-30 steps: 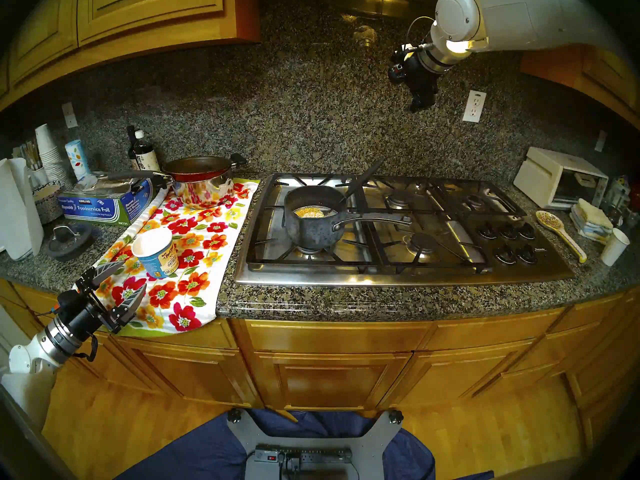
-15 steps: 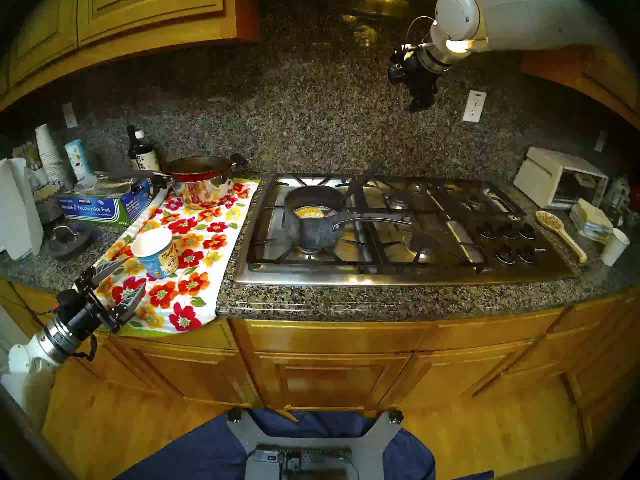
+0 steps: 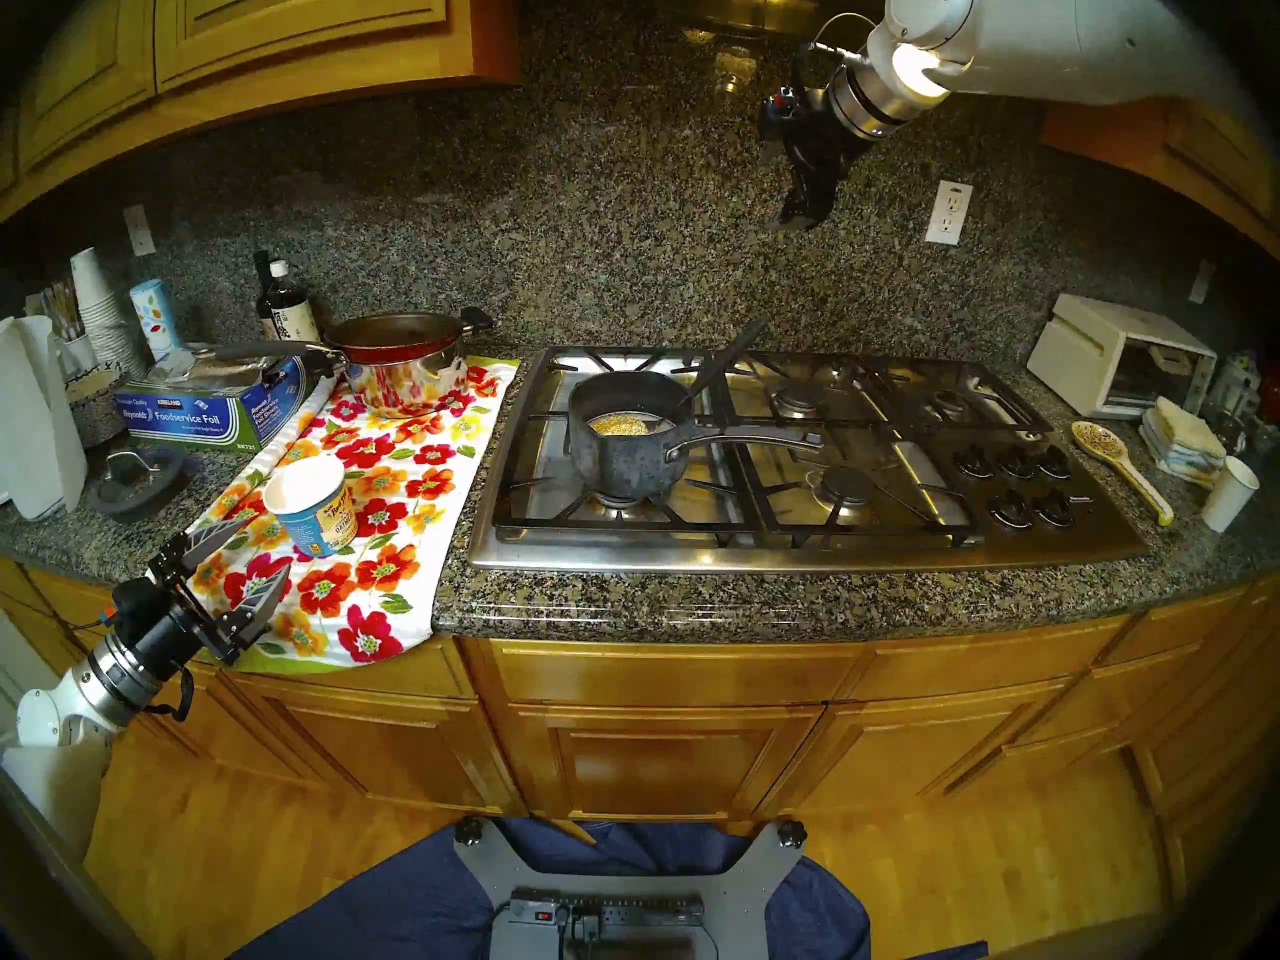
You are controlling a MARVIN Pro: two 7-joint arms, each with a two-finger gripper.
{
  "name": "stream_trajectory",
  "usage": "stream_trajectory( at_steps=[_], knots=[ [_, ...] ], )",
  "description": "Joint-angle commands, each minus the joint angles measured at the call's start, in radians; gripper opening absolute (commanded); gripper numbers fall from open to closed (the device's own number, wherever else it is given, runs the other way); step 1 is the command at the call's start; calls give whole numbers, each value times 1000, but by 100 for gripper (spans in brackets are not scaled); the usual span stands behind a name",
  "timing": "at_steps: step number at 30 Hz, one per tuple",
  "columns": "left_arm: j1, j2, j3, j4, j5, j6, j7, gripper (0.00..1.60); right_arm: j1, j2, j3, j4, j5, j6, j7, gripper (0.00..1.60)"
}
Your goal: Pour oats into pot and stir with a spoon
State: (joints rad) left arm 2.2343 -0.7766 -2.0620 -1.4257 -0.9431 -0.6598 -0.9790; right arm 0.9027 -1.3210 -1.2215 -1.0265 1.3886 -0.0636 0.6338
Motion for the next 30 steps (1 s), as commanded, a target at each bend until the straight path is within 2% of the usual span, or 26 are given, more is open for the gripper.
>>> stream_trajectory(
  at_steps=[1, 6, 12, 23, 30],
  knots=[
    [-9, 5, -23, -16, -17, -4, 1, 160, -3, 65, 44, 46, 112, 48, 6, 160],
    [-8, 4, -23, -17, -18, -3, 1, 160, -26, 95, 60, 25, 184, 77, -3, 160],
    [-8, 4, -24, -17, -19, -3, 1, 160, -28, 134, 72, -20, 241, 77, -40, 160],
    [-8, 5, -23, -17, -17, -4, 2, 160, -57, 224, 113, -63, 362, 43, -121, 160],
    [-8, 5, -23, -17, -17, -4, 2, 160, -66, 283, 138, -104, 431, 5, -145, 160]
  ],
)
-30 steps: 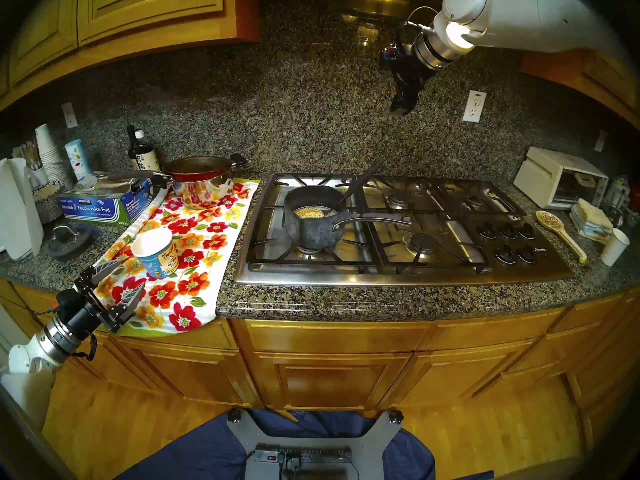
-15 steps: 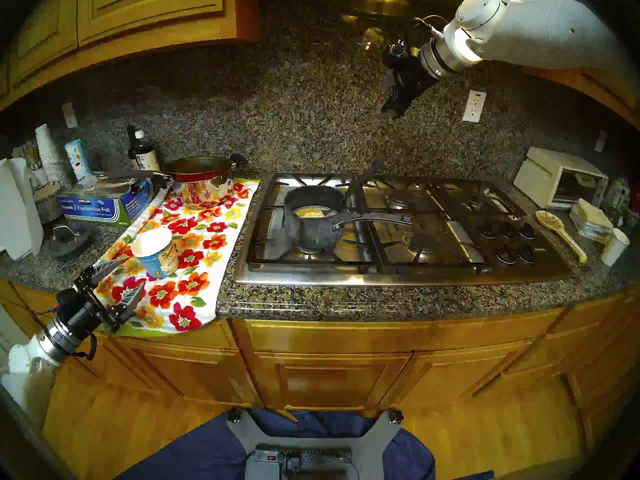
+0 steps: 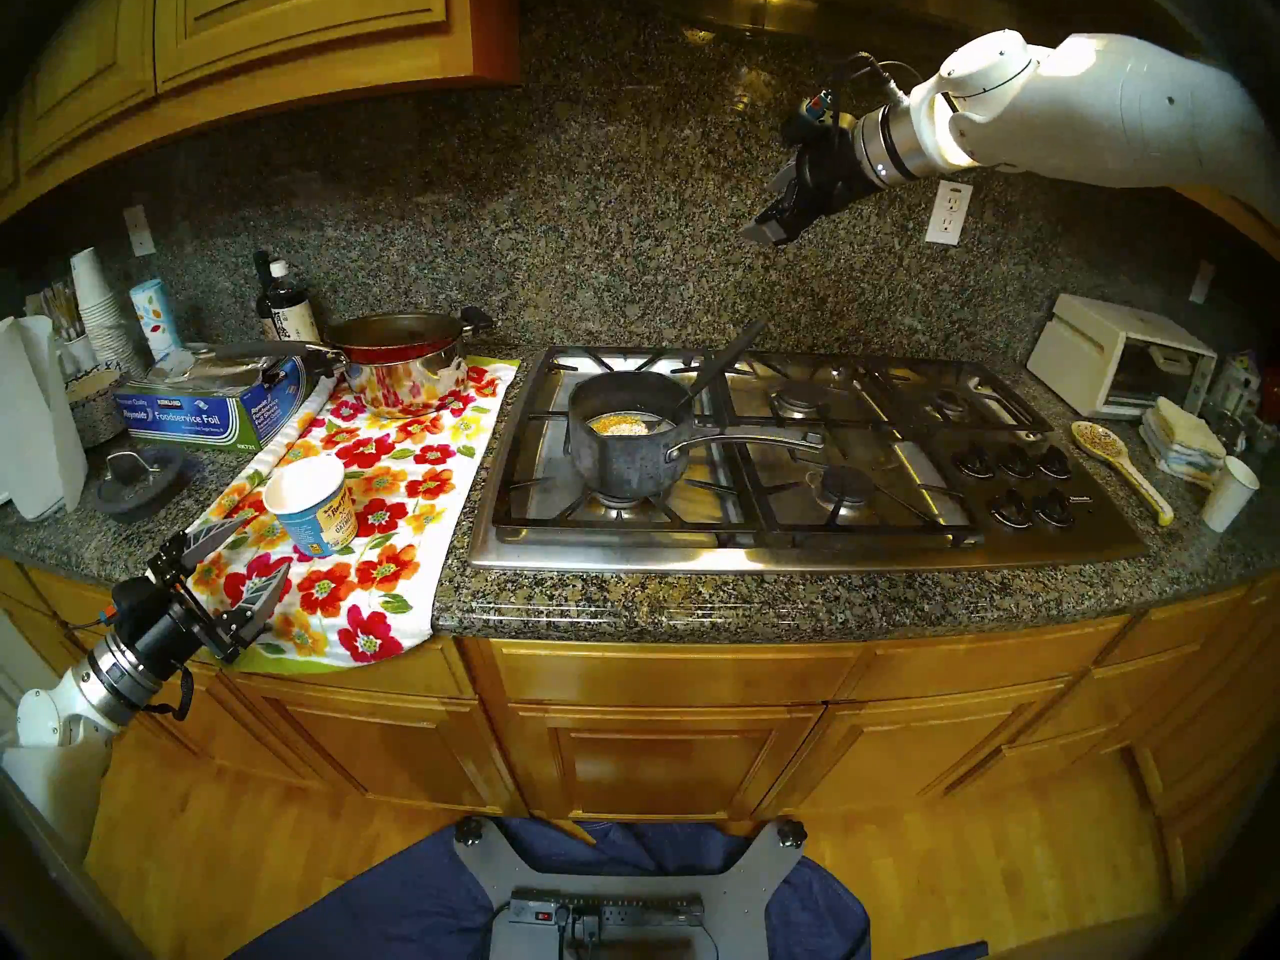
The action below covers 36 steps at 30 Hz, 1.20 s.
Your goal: Pour oats into pot and stir with a spoon
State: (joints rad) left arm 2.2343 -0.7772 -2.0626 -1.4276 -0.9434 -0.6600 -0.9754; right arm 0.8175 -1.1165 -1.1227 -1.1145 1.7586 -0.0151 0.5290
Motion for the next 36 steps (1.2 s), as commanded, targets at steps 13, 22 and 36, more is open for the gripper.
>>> stream_trajectory(
  at_steps=[13, 22, 36],
  knots=[
    [-8, 5, -22, -15, -17, -3, -1, 160, 13, 171, 79, -146, 166, -122, -102, 160],
    [-8, 5, -22, -15, -17, -3, -1, 160, 39, 139, 37, -148, 145, -67, -149, 160],
    [-8, 5, -22, -15, -17, -3, -1, 160, 40, 145, 49, -158, 160, -44, -167, 160]
  ],
)
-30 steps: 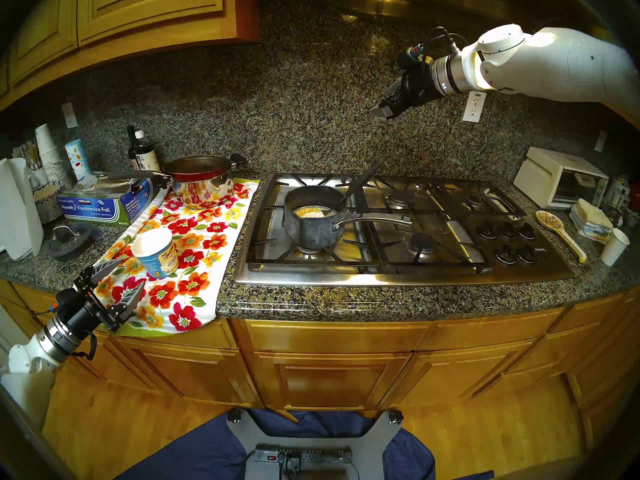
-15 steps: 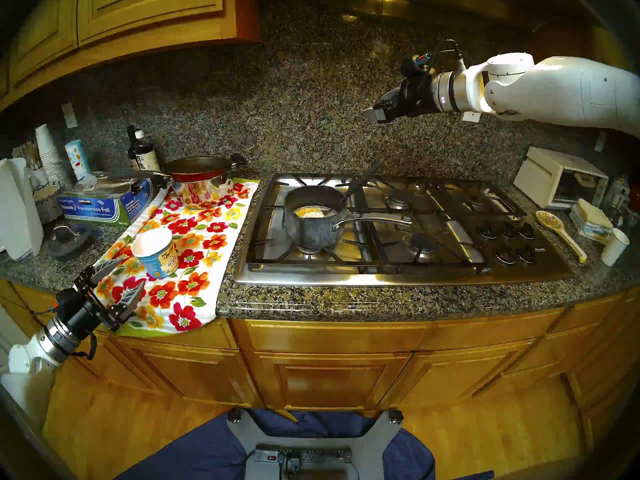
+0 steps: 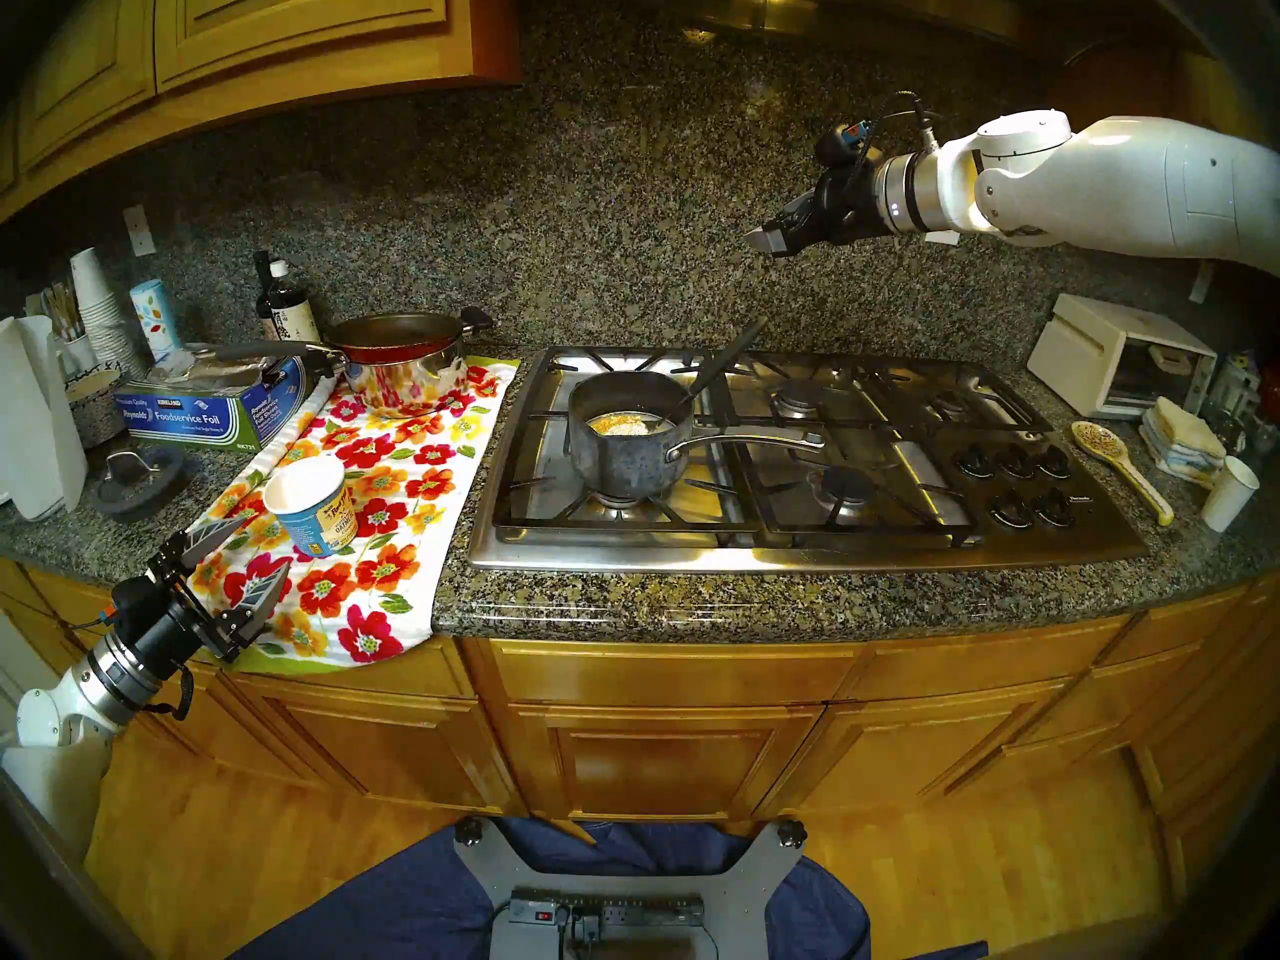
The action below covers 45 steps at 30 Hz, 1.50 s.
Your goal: Pour oats into pot and stir with a spoon
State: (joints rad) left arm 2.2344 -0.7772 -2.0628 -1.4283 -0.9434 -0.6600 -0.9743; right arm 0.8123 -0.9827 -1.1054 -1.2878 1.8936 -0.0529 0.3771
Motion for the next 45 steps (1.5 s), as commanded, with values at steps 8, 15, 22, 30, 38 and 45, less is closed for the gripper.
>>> stream_trajectory(
  at_steps=[8, 15, 22, 30, 38, 45],
  knots=[
    [-8, 6, -22, -15, -16, -4, -1, 160, 12, 86, 98, -32, 199, 7, -47, 160],
    [-7, 5, -23, -15, -18, -3, -2, 160, -14, 136, 118, -89, 301, -37, -80, 160],
    [-7, 5, -23, -15, -18, -3, -3, 160, -13, 166, 119, -153, 349, -75, -111, 160],
    [-7, 5, -23, -15, -18, -3, -2, 160, 10, 198, 119, -235, 380, -93, -145, 160],
    [-7, 5, -23, -15, -18, -3, -2, 160, 25, 235, 110, -324, 393, -123, -182, 160],
    [-7, 5, -23, -15, -18, -3, -2, 160, 25, 255, 102, -370, 392, -144, -198, 160]
  ],
)
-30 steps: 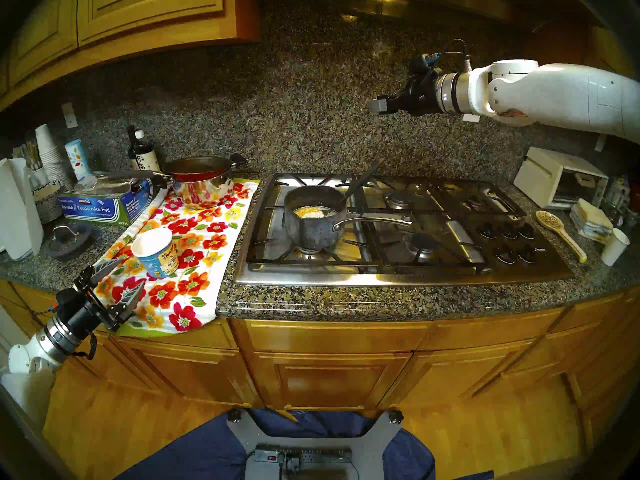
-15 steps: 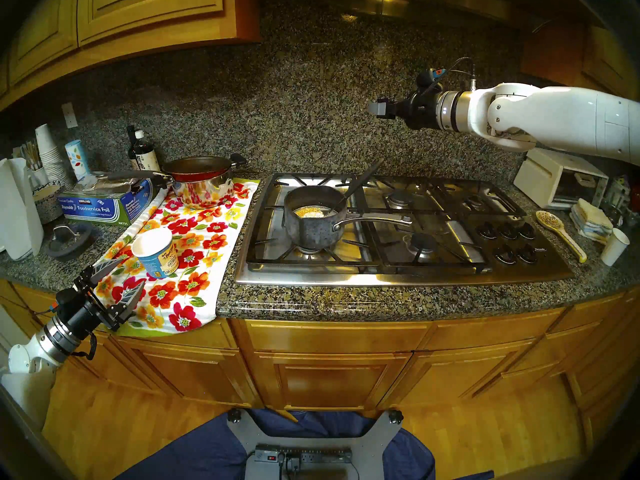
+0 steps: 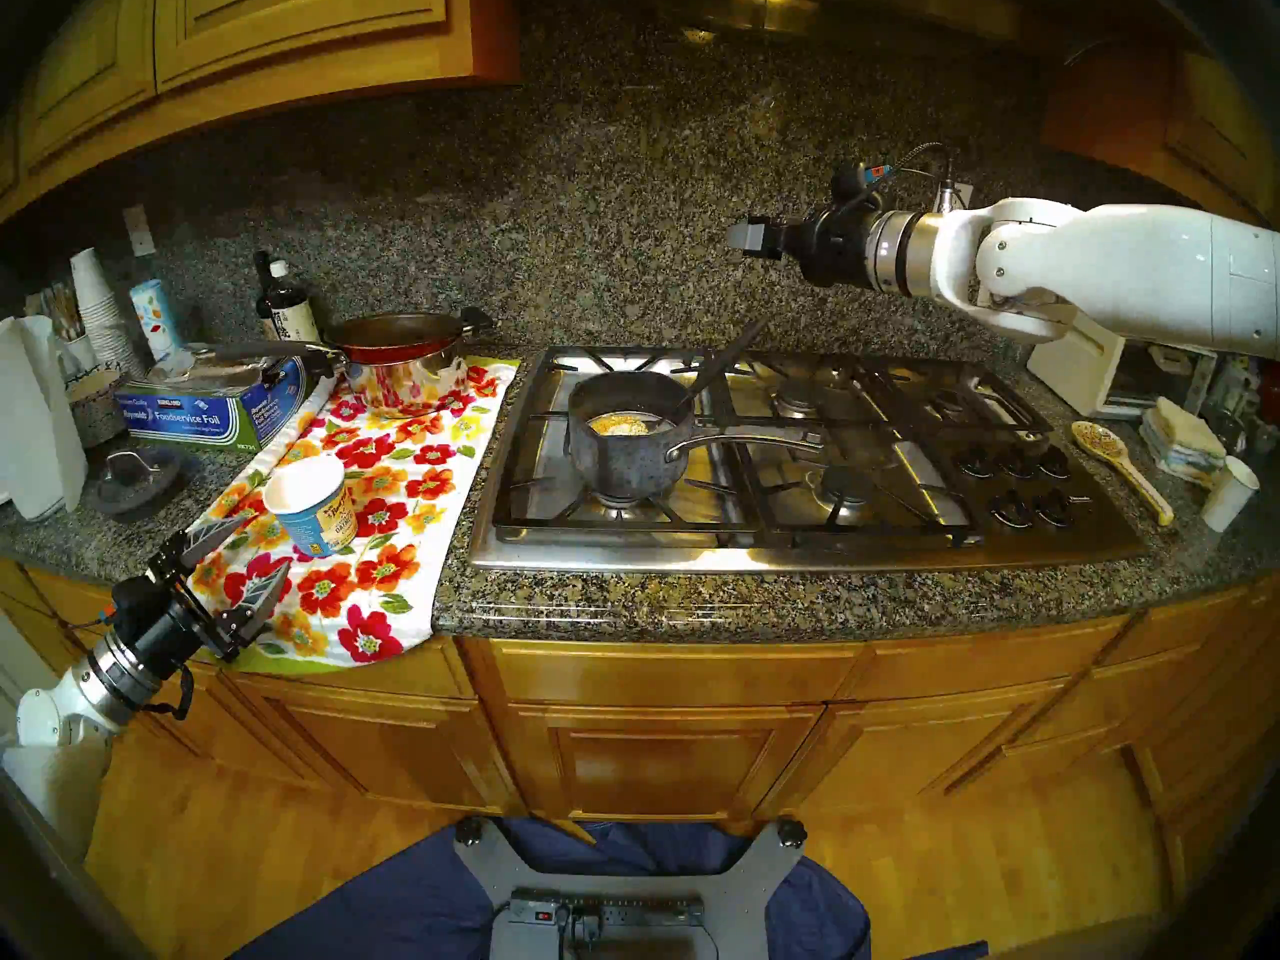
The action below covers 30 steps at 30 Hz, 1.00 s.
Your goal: Pour oats into pot and stir with a spoon
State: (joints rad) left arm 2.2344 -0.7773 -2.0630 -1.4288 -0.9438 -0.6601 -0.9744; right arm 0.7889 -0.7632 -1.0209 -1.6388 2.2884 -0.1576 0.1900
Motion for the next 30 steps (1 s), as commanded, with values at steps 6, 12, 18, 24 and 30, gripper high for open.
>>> stream_trajectory(
  at_steps=[6, 12, 18, 24, 30],
  knots=[
    [-7, 5, -23, -15, -18, -3, -3, 160, 39, 51, 18, -49, 3, -66, -15, 160],
    [-7, 5, -23, -15, -18, -3, -3, 160, 30, 62, 27, -83, 19, -98, -21, 160],
    [-7, 5, -23, -15, -18, -3, -3, 160, 19, 73, 37, -119, 39, -139, -29, 160],
    [-7, 5, -23, -15, -18, -3, -3, 160, 9, 83, 40, -158, 47, -188, -41, 160],
    [-7, 5, -23, -15, -19, -3, -4, 160, -5, 76, 32, -186, 40, -233, -56, 160]
  ],
)
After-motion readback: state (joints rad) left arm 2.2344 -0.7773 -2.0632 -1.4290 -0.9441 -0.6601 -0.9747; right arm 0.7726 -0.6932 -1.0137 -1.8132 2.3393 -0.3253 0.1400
